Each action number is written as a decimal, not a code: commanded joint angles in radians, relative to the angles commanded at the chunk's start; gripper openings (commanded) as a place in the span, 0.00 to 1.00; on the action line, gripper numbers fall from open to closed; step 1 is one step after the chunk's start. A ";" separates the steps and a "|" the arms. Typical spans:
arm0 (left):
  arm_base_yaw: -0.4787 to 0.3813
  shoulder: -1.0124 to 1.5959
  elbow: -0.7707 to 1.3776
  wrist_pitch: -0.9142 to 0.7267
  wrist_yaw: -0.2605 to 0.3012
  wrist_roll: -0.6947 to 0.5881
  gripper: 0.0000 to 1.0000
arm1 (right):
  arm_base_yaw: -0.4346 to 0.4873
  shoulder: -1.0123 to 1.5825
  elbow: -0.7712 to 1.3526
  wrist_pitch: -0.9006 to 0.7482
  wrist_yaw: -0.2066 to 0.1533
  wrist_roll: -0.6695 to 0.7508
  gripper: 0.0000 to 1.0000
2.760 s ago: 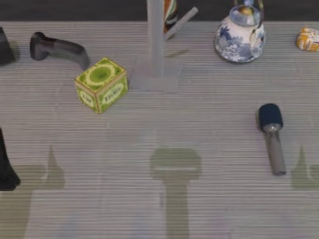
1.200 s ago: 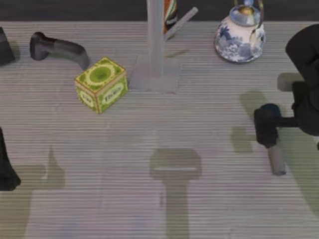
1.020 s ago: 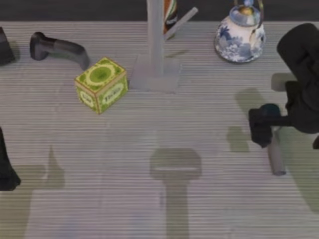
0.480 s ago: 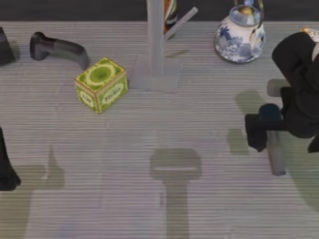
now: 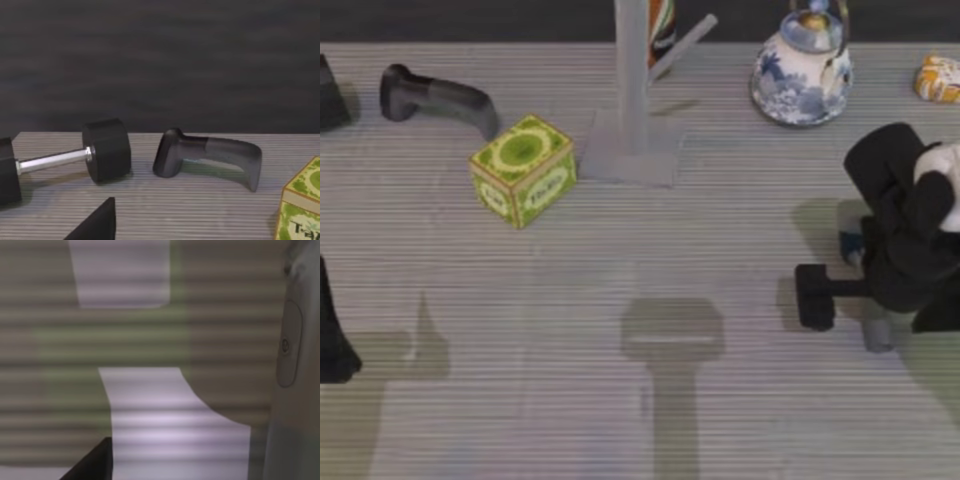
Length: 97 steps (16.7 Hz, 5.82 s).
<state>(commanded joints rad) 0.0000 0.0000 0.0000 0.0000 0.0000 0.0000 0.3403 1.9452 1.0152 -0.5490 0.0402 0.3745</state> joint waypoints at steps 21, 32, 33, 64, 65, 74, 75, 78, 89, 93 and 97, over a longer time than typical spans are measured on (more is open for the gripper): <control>0.000 0.000 0.000 0.000 0.000 0.000 1.00 | 0.000 0.001 -0.001 0.002 0.000 0.000 0.00; 0.000 0.000 0.000 0.000 0.000 0.000 1.00 | 0.005 -0.073 -0.008 0.139 -0.049 -0.051 0.00; 0.000 0.000 0.000 0.000 0.000 0.000 1.00 | 0.005 -0.086 -0.021 0.199 -0.072 -0.066 0.00; 0.000 0.000 0.000 0.000 0.000 0.000 1.00 | 0.262 -0.372 -0.220 1.319 -0.220 -0.358 0.00; 0.000 0.000 0.000 0.000 0.000 0.000 1.00 | 0.280 -0.369 -0.211 1.314 -0.202 -0.359 0.00; 0.000 0.000 0.000 0.000 0.000 0.000 1.00 | 0.288 -0.368 -0.208 1.311 -0.194 -0.359 0.00; 0.000 0.000 0.000 0.000 0.000 0.000 1.00 | 0.288 -0.368 -0.208 1.311 -0.194 -0.359 0.00; -0.010 0.013 0.009 0.006 0.003 0.001 1.00 | 0.288 -0.368 -0.208 1.311 -0.194 -0.359 0.00; -0.378 0.690 0.403 0.277 0.116 -0.008 1.00 | 0.288 -0.368 -0.208 1.311 -0.194 -0.359 0.00; -0.516 0.952 0.557 0.385 0.159 -0.012 1.00 | 0.288 -0.368 -0.208 1.311 -0.194 -0.359 0.00; -0.594 1.089 0.633 0.435 0.182 -0.013 1.00 | 0.288 -0.368 -0.208 1.311 -0.194 -0.359 0.00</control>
<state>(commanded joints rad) -0.5938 1.0890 0.6326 0.4347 0.1824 -0.0129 0.6286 1.5772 0.8077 0.7622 -0.1538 0.0154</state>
